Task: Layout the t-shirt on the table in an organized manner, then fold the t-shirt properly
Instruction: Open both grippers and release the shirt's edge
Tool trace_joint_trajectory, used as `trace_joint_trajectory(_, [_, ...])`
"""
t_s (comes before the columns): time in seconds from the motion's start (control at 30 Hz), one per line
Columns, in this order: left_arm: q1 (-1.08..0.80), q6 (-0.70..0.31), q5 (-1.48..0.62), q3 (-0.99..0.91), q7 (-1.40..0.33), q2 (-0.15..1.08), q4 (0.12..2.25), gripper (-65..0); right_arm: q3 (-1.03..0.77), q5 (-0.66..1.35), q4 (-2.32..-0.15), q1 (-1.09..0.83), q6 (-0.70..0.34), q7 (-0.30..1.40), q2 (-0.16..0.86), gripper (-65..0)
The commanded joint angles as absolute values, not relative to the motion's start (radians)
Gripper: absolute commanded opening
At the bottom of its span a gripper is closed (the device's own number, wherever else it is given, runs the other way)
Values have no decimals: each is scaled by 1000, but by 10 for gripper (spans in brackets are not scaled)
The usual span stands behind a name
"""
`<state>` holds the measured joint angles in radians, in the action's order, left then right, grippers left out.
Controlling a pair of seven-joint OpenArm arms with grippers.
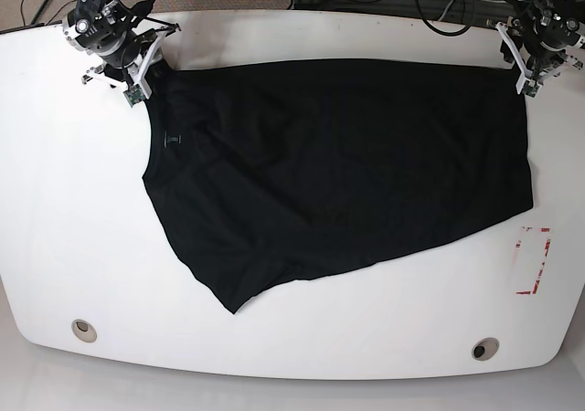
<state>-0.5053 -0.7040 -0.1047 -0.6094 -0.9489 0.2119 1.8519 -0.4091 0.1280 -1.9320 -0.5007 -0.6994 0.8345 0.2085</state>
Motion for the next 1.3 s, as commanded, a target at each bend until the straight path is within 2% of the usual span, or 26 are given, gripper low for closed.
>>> trace_joint_trajectory(0.0, [-521, -698, -107, -618, -940, 228, 1876, -321, -417, 136, -1972, -526, -698, 822, 219, -262])
trace_joint_trajectory(0.07, [-526, -698, -107, -618, -940, 228, 1879, -318, -417, 137, -1977, -535, -698, 822, 219, -214])
trace_joint_trajectory(0.13, [-527, -698, -107, -619, -940, 228, 1888, -318, -417, 139, -1985, -538, -698, 822, 219, -197])
trace_joint_trajectory(0.6, [-536, -698, -111, -677, -941, 226, 1989, -318, -579, 194, -2018, -496, -698, 826, 180, -220])
trace_joint_trajectory(1.0, [-294, -698, -99, -746, -941, 226, 1985, -318, -622, 248, -1992, -311, -698, 829, 183, -220])
trace_joint_trajectory(1.27, [-87, -698, -42, -742, -974, 226, 1949, -317, -547, 246, -1891, -122, -698, 829, 183, -220])
